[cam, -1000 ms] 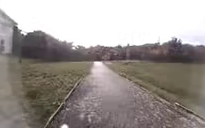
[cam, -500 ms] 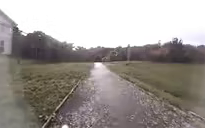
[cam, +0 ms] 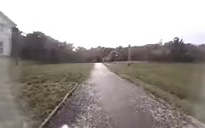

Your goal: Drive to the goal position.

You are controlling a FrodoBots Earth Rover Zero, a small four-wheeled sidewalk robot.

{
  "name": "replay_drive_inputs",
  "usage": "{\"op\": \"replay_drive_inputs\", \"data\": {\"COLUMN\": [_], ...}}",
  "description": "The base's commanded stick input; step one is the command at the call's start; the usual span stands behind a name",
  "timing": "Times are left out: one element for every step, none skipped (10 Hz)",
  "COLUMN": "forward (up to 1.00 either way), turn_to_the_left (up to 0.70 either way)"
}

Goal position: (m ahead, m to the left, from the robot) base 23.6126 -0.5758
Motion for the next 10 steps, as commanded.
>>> {"op": "replay_drive_inputs", "data": {"forward": [1.0, 1.0, 1.0, 1.0, 1.0, 1.0, 1.0, 1.0, 1.0, 1.0], "turn_to_the_left": [0.0, 0.0, 0.0, 0.0, 0.0, 0.0, 0.0, 0.0, 0.0, 0.0]}}
